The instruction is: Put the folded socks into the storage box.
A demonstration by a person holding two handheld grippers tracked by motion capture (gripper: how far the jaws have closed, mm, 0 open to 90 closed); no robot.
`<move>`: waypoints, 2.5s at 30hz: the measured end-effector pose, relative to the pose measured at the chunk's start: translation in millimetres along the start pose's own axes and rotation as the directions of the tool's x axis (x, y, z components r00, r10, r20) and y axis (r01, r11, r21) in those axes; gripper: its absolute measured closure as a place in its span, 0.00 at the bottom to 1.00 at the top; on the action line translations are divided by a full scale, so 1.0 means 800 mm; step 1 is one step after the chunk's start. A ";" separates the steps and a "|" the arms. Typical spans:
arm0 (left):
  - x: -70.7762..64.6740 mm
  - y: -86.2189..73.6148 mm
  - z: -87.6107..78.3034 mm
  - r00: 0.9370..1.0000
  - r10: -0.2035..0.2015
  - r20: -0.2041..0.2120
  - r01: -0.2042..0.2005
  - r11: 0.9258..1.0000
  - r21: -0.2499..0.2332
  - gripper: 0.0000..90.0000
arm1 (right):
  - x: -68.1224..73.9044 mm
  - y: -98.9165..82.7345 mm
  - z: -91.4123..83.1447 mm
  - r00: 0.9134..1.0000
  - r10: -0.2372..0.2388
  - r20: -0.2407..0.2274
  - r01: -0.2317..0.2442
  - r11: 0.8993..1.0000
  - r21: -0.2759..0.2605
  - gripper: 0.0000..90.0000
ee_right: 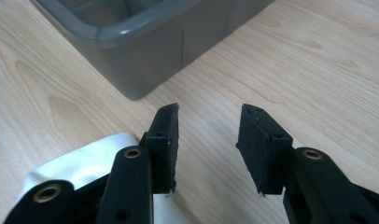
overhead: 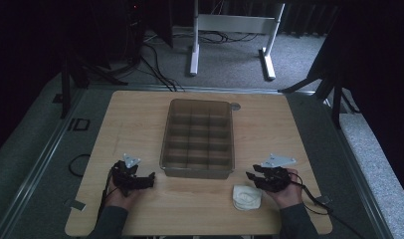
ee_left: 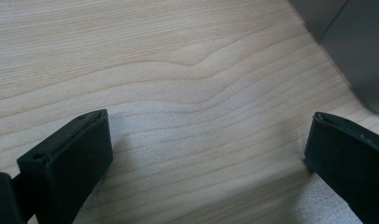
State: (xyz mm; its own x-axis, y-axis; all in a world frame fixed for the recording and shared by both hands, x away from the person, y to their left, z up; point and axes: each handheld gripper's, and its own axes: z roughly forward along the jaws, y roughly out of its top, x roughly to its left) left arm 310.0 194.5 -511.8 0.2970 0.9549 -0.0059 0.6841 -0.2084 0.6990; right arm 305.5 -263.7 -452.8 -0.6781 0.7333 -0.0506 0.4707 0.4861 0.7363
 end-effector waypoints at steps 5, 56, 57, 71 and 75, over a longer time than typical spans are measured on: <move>0.000 0.000 0.000 1.000 0.000 0.000 0.000 1.000 0.000 0.01 | 0.003 0.001 -0.010 1.000 0.007 -0.002 -0.007 1.000 -0.002 0.66; 0.000 0.000 0.000 1.000 0.000 0.000 0.000 1.000 0.000 0.01 | 0.055 0.008 -0.001 0.936 -0.300 -0.185 0.347 0.874 0.340 0.63; 0.000 0.000 0.000 1.000 0.000 0.000 0.000 1.000 0.000 0.01 | 0.055 0.009 0.001 0.934 -0.305 -0.187 0.354 0.869 0.346 0.63; 0.000 0.000 0.000 1.000 -0.001 0.000 0.001 1.000 0.000 0.01 | 0.031 0.023 0.015 0.936 -0.327 -0.128 0.351 0.842 0.411 0.64; 0.000 0.000 0.000 1.000 0.000 0.000 0.000 1.000 0.000 0.01 | 0.020 0.026 0.020 0.943 -0.309 -0.119 0.330 0.848 0.414 0.64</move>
State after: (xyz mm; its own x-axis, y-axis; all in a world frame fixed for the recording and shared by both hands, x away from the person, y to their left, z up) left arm 310.0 194.5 -511.8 0.2966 0.9550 -0.0058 0.6839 -0.2081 0.6993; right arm 313.3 -234.3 -448.6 -0.8527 0.4848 -0.1948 0.4089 0.8513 0.3286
